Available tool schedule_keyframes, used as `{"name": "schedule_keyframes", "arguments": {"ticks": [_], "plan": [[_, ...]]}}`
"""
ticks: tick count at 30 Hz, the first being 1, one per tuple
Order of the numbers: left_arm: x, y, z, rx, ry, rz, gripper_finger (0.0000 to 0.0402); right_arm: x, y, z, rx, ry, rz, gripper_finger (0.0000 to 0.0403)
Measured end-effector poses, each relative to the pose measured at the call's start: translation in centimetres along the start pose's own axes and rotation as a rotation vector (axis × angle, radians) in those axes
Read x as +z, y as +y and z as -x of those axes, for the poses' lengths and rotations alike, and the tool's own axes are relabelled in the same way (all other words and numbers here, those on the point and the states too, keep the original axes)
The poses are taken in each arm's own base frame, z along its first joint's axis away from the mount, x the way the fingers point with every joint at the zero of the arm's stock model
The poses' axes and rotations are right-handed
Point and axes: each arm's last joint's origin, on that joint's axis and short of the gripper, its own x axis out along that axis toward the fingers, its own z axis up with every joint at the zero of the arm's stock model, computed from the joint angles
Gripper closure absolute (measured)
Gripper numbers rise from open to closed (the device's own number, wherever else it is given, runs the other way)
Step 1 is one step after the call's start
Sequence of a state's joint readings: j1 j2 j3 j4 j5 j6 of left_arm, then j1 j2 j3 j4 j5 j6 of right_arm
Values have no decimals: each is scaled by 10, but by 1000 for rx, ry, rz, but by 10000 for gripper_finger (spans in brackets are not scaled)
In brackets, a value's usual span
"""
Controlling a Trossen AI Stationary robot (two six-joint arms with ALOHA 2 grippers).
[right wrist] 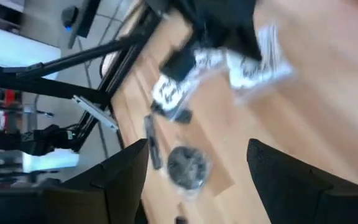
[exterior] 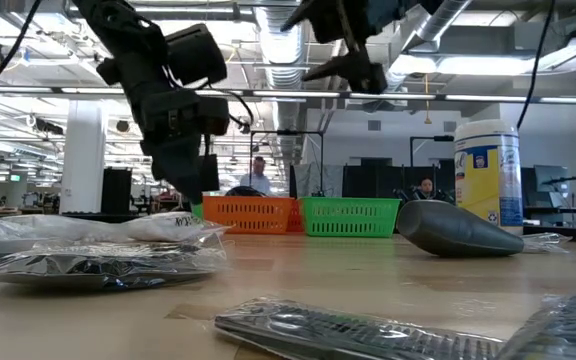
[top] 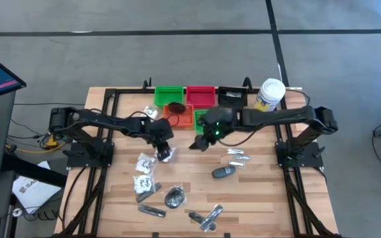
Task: Pick & Place Travel size toiletries
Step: Put the vanity pack into the green bin
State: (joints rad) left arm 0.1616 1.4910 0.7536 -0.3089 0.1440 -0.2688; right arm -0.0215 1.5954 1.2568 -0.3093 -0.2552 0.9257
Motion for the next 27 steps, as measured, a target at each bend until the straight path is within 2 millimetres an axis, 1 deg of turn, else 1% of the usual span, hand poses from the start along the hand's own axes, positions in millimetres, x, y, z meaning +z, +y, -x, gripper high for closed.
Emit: {"name": "schedule_keyframes", "arguments": {"ticks": [1,5,7,9,11,13,16,18,20,22,24,27], "plan": [[-1,0,5,26,1,1,401,-1,5,-6,25,-21,-13,138],[-8,0,30,122,-3,21,401,-9,15,-17,42,-104,-146,138],[-11,1,39,165,-4,38,401,-14,17,-21,15,-135,-205,138],[-19,3,44,189,5,57,401,-21,15,-24,-43,-145,-270,138],[-27,5,44,185,6,80,401,-27,12,-30,-93,-146,-311,138],[-39,8,40,176,43,111,401,-35,6,-36,-155,-124,-351,138],[-59,12,32,178,109,153,401,-41,5,-48,-164,-110,-393,138],[-68,15,26,182,124,158,401,-46,4,-56,-163,-102,-408,138],[-75,17,22,180,129,164,401,-47,6,-69,-110,-112,-417,138],[-79,18,19,162,129,180,401,-49,7,-76,-78,-99,-407,138],[-79,18,17,131,108,180,401,-47,15,-83,34,-101,-372,138],[-79,15,12,99,79,169,401,-50,21,-93,145,-65,-293,138]]}}
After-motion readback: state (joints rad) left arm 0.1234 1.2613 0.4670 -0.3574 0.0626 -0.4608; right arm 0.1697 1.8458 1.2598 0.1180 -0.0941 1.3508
